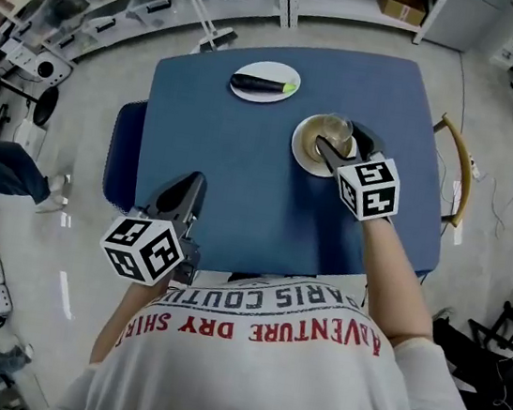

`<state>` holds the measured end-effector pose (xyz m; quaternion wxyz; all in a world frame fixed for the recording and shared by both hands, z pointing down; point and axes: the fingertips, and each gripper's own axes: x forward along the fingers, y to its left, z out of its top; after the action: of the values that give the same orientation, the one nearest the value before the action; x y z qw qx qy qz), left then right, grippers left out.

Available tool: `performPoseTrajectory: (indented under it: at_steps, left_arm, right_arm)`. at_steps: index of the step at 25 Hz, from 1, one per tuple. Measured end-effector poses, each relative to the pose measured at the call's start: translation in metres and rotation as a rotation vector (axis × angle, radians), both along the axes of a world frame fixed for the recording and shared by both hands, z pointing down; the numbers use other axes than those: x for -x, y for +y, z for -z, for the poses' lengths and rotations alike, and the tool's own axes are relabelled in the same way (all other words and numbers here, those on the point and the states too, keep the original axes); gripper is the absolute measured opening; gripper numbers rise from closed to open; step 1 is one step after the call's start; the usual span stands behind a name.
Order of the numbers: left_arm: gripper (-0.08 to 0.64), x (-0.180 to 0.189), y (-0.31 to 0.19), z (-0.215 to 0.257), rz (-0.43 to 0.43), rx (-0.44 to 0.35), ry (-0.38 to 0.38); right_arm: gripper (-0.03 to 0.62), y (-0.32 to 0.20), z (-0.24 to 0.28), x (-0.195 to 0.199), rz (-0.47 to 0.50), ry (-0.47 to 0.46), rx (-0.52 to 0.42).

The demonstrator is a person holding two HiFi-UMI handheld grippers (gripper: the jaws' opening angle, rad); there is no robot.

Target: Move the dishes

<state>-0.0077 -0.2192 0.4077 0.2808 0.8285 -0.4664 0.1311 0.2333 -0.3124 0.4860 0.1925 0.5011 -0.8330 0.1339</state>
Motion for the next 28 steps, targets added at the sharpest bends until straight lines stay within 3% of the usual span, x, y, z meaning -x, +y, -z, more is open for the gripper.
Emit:
performPoseTrajectory:
  at_steps: [13,28]
  left_arm:
    - [0.028,0.022,0.002,0.000,0.065,-0.001,0.018]
    - [0.028,0.031,0.001,0.011,0.057,-0.032,0.041]
  right_arm:
    - [0.278,-0.006,0.002,0.010,0.030,0.015,-0.016]
    - [0.275,-0.002,0.028,0.012,0.005,-0.007,-0.072]
